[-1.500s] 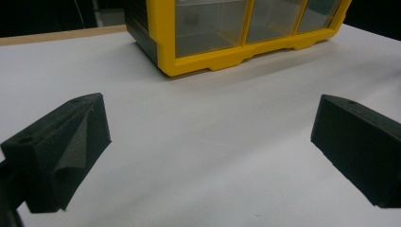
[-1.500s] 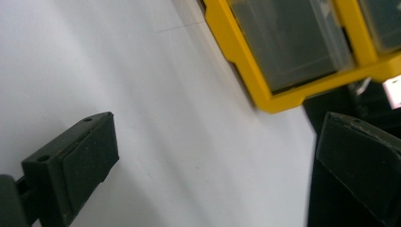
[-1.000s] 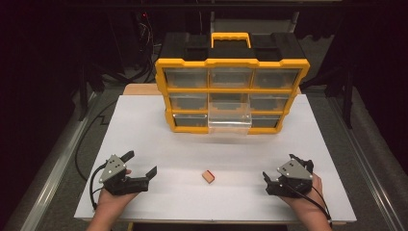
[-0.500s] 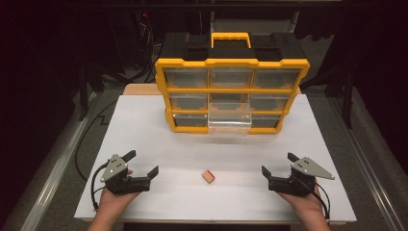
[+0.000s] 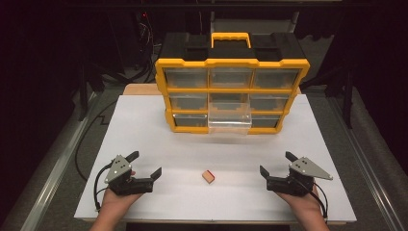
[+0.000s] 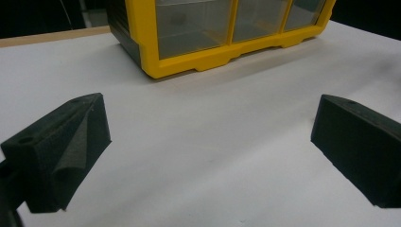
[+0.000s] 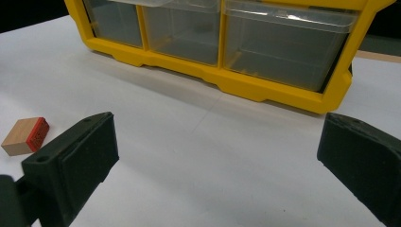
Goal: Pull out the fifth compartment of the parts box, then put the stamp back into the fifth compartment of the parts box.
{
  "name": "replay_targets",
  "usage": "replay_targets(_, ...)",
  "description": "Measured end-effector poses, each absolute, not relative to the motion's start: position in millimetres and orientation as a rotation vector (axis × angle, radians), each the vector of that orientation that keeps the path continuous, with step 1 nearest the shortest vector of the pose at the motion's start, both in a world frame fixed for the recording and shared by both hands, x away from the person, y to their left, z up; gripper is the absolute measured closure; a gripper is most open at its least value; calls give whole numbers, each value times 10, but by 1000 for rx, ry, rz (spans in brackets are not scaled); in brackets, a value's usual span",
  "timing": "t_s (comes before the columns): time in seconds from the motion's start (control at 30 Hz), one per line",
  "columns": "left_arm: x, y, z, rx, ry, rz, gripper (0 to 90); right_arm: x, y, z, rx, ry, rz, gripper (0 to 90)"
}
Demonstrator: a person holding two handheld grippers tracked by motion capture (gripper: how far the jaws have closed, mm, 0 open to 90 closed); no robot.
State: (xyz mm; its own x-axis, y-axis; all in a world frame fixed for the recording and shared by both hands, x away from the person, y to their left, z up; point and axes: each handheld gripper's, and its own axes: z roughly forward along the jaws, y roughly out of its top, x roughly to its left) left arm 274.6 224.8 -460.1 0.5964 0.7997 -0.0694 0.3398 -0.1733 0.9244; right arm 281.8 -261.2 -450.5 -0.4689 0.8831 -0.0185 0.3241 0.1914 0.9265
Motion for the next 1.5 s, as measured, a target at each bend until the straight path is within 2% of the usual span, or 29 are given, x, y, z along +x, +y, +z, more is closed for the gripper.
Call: replay_targets(1.5,2789,2256,-4602,1751,912,542,3,2942,-2497,-4635,1203,2252,952,1)
